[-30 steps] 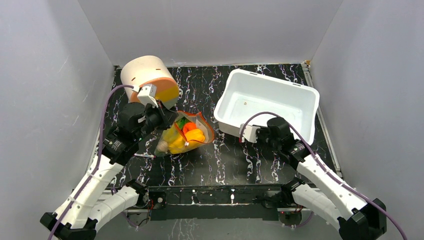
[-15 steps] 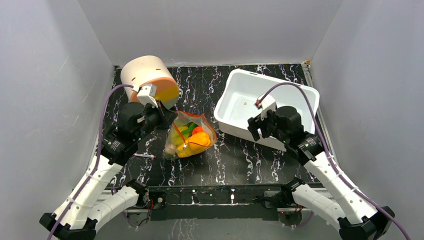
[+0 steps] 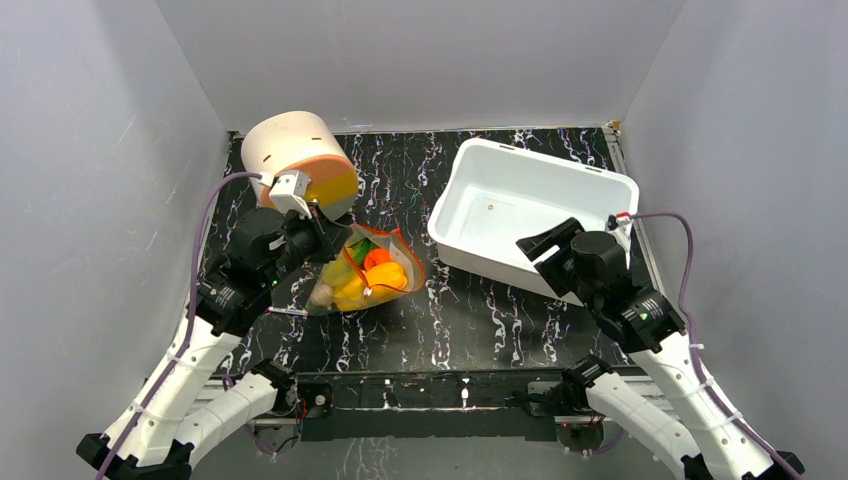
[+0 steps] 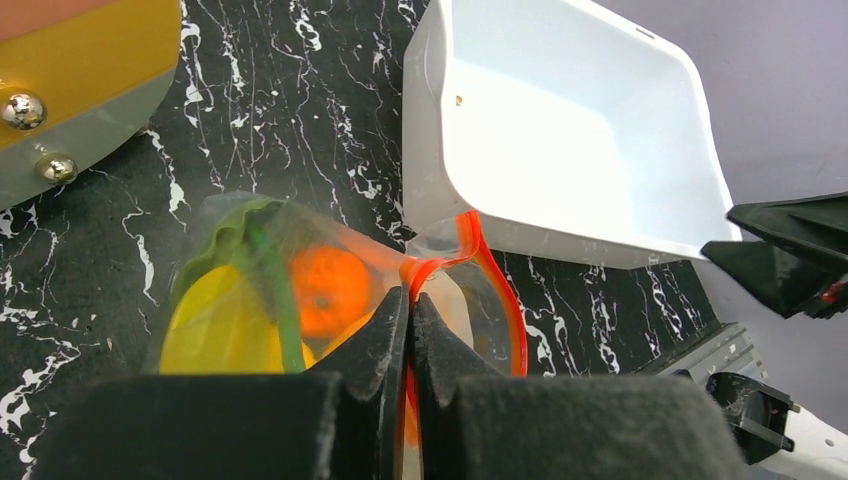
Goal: Place the food in the zip-top bag and seal the zipper
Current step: Pick up the bin at the center of the board.
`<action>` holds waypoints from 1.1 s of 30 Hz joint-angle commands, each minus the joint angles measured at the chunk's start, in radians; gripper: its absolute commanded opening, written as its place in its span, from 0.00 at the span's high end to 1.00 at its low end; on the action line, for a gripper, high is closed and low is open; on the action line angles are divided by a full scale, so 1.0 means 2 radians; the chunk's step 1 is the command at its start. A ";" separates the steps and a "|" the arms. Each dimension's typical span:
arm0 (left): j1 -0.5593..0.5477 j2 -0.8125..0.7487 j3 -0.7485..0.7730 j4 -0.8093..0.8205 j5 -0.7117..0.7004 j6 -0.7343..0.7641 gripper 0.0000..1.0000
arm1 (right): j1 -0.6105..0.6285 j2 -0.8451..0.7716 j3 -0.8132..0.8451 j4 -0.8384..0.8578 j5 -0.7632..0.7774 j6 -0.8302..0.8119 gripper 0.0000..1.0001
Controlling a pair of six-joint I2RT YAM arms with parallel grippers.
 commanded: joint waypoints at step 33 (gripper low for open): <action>-0.001 -0.028 0.009 0.000 -0.003 -0.010 1.00 | -0.003 0.091 -0.043 0.076 0.282 -0.039 1.00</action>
